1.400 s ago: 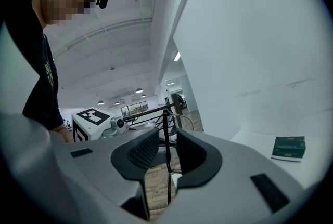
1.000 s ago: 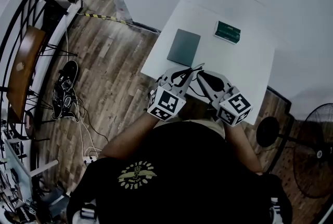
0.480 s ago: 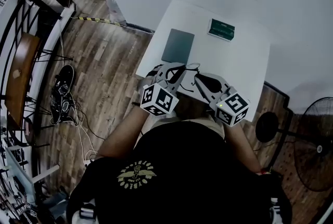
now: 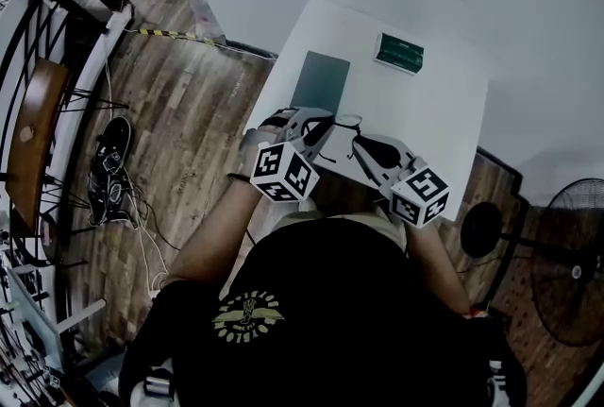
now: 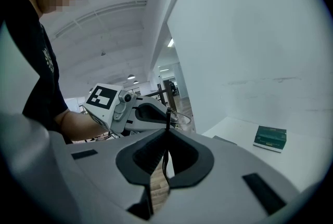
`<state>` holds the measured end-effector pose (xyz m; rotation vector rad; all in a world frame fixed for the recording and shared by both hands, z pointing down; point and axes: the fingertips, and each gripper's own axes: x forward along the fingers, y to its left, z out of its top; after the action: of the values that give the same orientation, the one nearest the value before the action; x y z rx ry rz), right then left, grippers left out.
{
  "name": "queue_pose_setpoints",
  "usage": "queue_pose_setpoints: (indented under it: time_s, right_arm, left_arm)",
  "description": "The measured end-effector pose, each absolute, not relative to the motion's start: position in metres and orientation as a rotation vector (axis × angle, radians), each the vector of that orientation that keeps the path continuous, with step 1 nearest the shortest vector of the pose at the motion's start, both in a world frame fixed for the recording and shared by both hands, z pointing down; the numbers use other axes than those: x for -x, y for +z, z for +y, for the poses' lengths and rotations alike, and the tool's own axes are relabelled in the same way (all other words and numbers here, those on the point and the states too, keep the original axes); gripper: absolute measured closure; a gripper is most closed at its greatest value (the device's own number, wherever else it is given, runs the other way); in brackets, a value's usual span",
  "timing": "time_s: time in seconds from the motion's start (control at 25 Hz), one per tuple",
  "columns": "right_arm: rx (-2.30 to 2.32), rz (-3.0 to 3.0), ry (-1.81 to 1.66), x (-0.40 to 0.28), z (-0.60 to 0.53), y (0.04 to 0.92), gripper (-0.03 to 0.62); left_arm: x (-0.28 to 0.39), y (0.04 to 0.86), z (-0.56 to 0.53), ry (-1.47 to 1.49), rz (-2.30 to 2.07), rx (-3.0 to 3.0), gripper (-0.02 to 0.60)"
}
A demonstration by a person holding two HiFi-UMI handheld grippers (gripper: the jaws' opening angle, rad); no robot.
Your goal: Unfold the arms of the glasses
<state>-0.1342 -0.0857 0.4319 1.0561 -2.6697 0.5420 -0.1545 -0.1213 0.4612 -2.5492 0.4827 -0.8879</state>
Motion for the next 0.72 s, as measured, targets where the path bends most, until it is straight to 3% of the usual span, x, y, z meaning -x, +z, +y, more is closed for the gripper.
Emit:
queue_pose_setpoints:
  time_s: [0.72]
  right_arm:
    - [-1.030, -2.595, 0.638, 0.105, -0.077, 0.452, 0.576]
  left_arm:
    - [0.130, 0.472, -0.119, -0.992, 0.329, 2.418, 0.560]
